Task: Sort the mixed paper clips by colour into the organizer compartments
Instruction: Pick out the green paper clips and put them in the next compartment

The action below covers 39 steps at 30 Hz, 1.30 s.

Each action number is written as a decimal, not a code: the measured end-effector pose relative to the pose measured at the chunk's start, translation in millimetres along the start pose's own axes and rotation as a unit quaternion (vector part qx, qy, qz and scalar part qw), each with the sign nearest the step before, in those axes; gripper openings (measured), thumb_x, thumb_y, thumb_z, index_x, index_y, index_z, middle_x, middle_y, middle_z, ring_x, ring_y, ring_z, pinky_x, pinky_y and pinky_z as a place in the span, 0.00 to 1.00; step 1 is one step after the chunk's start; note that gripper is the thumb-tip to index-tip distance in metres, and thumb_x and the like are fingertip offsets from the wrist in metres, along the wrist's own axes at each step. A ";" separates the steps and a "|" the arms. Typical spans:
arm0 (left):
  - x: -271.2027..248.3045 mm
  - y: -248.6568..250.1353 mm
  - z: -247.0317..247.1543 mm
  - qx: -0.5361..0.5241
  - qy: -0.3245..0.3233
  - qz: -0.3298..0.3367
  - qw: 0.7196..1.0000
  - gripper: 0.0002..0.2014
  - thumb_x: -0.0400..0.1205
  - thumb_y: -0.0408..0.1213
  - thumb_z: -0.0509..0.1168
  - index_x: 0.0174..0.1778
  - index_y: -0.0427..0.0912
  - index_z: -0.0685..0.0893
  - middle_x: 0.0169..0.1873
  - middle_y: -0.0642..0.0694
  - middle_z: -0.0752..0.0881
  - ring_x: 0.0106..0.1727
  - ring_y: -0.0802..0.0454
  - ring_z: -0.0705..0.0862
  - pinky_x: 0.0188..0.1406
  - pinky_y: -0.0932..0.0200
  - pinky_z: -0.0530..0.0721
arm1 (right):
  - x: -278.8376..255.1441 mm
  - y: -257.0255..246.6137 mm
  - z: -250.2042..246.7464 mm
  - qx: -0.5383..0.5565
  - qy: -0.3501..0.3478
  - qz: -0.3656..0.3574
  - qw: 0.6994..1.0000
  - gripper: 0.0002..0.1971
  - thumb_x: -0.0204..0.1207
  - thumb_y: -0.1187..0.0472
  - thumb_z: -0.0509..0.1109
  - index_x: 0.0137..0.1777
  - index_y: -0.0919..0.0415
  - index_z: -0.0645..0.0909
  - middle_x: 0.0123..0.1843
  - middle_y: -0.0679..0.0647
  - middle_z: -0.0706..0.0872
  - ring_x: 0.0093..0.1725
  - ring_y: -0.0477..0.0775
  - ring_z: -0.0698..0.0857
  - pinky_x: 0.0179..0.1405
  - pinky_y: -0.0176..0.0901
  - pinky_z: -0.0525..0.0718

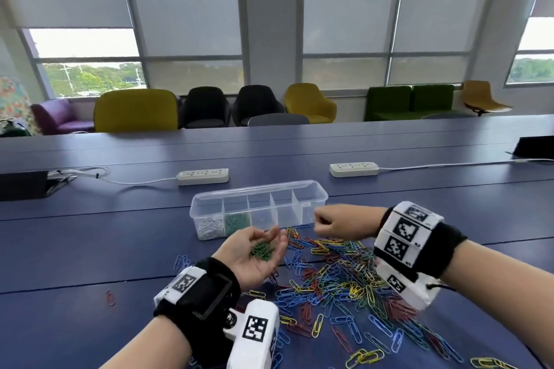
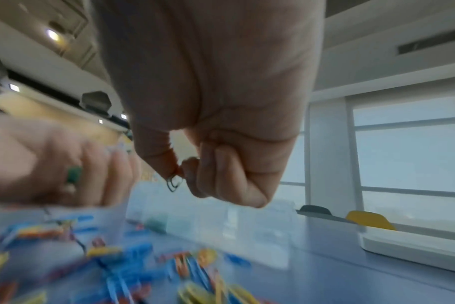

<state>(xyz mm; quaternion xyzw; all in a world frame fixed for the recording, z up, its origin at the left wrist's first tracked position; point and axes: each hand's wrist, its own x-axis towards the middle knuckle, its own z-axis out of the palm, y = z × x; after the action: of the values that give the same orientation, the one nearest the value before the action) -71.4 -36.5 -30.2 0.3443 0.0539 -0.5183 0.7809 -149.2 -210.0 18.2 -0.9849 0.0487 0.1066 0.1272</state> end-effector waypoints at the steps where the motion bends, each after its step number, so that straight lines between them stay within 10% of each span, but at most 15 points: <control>1: 1.3 -1.4 0.5 -0.016 -0.002 0.011 1.000 0.17 0.84 0.31 0.49 0.39 0.28 0.81 0.34 0.32 0.85 0.26 0.40 0.87 0.23 0.49 0.88 | -2.1 -9.2 -5.9 0.012 0.008 -0.018 1.000 0.09 0.83 0.60 0.57 0.41 0.60 0.66 0.33 0.52 0.68 0.31 0.50 0.64 0.27 0.35 0.63; 14: 4.7 6.8 -7.6 -0.120 -0.024 0.038 0.992 0.20 0.85 0.32 0.46 0.40 0.26 0.80 0.35 0.29 0.86 0.30 0.34 0.88 0.29 0.41 0.86 | 23.8 -51.1 -29.8 0.089 0.089 -0.118 0.985 0.16 0.85 0.56 0.56 0.60 0.63 0.82 0.58 0.54 0.87 0.53 0.47 0.82 0.57 0.38 0.76; 17: 4.8 19.6 -13.1 -0.100 0.006 0.031 0.995 0.18 0.85 0.33 0.49 0.35 0.31 0.79 0.26 0.36 0.82 0.20 0.44 0.84 0.18 0.54 0.86 | 34.2 -24.0 -36.5 0.091 0.117 -0.056 0.987 0.18 0.85 0.53 0.56 0.67 0.63 0.77 0.64 0.57 0.83 0.62 0.53 0.81 0.66 0.45 0.76; 20: 5.2 38.7 -9.4 -0.028 -0.001 0.012 1.000 0.17 0.83 0.33 0.52 0.27 0.38 0.71 0.16 0.47 0.69 0.09 0.57 0.68 0.03 0.70 0.63 | 54.3 3.0 -31.3 0.041 0.068 0.033 0.996 0.29 0.80 0.43 0.61 0.76 0.59 0.66 0.74 0.58 0.73 0.71 0.57 0.74 0.72 0.50 0.71; 25: 23.8 81.0 13.6 0.140 0.041 0.124 0.981 0.24 0.87 0.44 0.51 0.22 0.46 0.65 0.12 0.52 0.61 0.08 0.59 0.57 0.06 0.74 0.49 | 81.1 19.5 -14.3 -0.040 0.052 0.093 0.993 0.50 0.69 0.37 0.71 0.83 0.52 0.47 0.83 0.59 0.52 0.81 0.64 0.55 0.79 0.58 0.57; 29: 57.3 101.9 24.6 0.342 0.153 0.231 0.898 0.20 0.88 0.40 0.47 0.28 0.46 0.66 0.16 0.53 0.65 0.12 0.60 0.60 0.13 0.71 0.56 | 92.1 20.9 -5.0 -0.026 0.031 0.100 0.994 0.54 0.69 0.35 0.69 0.83 0.53 0.37 0.85 0.57 0.40 0.83 0.64 0.43 0.80 0.60 0.50; 34: 77.5 105.9 9.6 0.696 0.243 0.200 0.646 0.16 0.85 0.29 0.55 0.31 0.44 0.75 0.32 0.49 0.76 0.35 0.51 0.77 0.34 0.63 0.74 | 98.1 28.2 9.1 -0.021 0.028 0.102 0.994 0.48 0.75 0.32 0.58 0.83 0.53 0.35 0.84 0.59 0.37 0.83 0.62 0.36 0.80 0.62 0.44; 37: 81.7 101.4 4.4 0.732 0.241 0.189 0.608 0.13 0.83 0.23 0.54 0.52 0.28 0.84 0.53 0.31 0.85 0.56 0.35 0.83 0.39 0.59 0.74 | 99.9 32.9 9.5 -0.013 0.023 0.102 0.994 0.46 0.75 0.31 0.56 0.83 0.51 0.35 0.84 0.58 0.36 0.83 0.62 0.35 0.81 0.65 0.43; 39: 78.2 96.8 3.9 0.752 0.239 0.188 0.585 0.14 0.82 0.22 0.53 0.56 0.27 0.83 0.55 0.30 0.84 0.53 0.38 0.82 0.39 0.62 0.70 | 99.0 30.6 10.4 -0.013 0.022 0.101 0.995 0.46 0.75 0.31 0.56 0.83 0.51 0.35 0.84 0.59 0.35 0.83 0.62 0.34 0.81 0.65 0.43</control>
<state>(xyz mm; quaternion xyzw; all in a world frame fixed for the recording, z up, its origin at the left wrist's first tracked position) 45.2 -77.4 -15.1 0.9226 -0.2368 -0.1148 0.2821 -58.7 -243.6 -21.0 -0.9786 0.1492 0.0980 0.1023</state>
